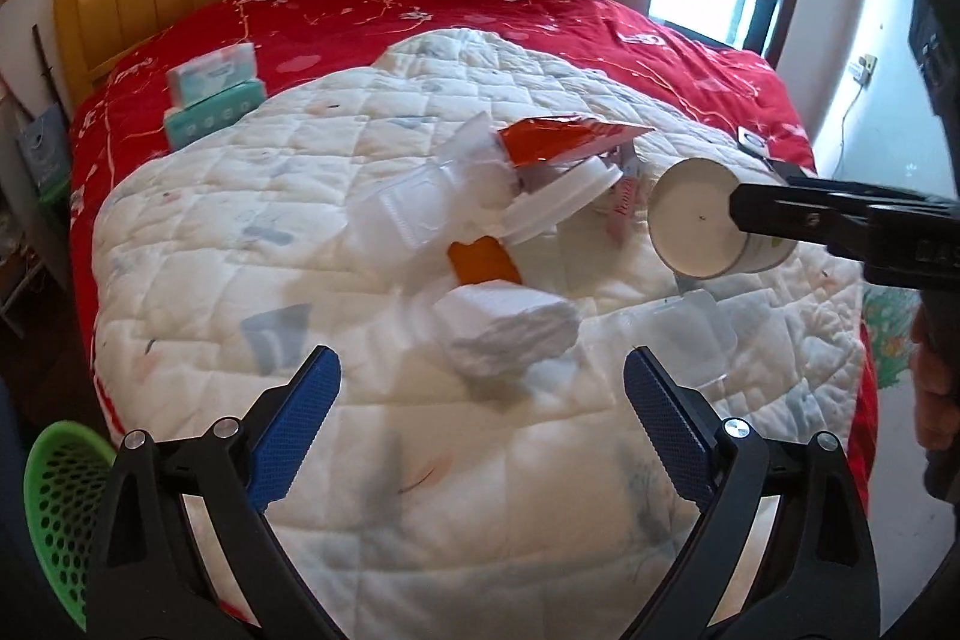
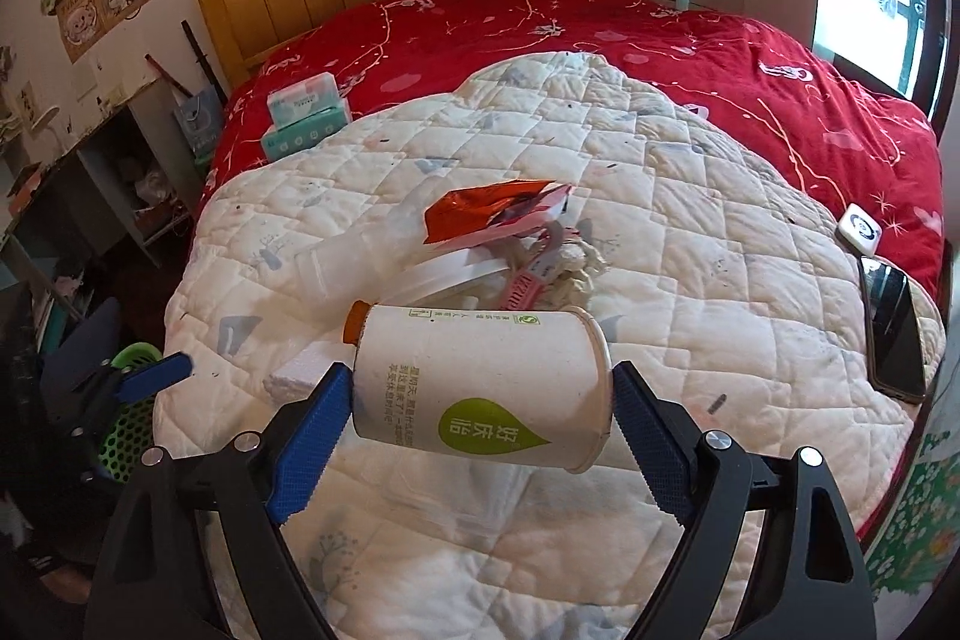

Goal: Collect trash
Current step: 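Grasp the white foam piece with the left tool while the right tool holds the cup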

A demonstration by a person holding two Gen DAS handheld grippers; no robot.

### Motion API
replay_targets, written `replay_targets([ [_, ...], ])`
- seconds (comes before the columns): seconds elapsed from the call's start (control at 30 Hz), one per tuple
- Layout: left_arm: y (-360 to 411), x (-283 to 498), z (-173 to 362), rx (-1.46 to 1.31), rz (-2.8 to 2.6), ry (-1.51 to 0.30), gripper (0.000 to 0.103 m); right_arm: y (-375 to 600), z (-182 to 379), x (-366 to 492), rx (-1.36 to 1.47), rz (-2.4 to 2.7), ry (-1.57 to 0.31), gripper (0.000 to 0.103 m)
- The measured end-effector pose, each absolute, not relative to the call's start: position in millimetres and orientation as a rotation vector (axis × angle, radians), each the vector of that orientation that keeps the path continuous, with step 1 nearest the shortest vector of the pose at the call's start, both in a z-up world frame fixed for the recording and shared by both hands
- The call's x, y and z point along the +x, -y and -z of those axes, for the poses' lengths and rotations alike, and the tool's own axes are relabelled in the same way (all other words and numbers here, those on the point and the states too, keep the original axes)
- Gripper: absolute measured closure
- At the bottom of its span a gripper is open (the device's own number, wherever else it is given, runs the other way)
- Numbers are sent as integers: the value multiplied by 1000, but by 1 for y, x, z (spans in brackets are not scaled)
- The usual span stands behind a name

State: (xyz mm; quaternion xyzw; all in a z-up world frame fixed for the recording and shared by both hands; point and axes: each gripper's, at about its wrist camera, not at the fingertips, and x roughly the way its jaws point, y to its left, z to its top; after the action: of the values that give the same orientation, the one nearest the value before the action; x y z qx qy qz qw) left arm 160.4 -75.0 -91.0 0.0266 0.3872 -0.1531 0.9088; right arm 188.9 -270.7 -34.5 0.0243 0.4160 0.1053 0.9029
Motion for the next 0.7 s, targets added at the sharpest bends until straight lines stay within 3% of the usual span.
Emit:
replay_targets([
  [0.3,101,181,107,111,275,-818,22,284,34,188,77,-211,-853,20],
  [0.47,99,186,112,82,282,-831,45,283,36,186,77,-214,-855,20],
  [0.7,83,166,93,23,276,-774,46,278,27,174,77,-231,-836,20],
])
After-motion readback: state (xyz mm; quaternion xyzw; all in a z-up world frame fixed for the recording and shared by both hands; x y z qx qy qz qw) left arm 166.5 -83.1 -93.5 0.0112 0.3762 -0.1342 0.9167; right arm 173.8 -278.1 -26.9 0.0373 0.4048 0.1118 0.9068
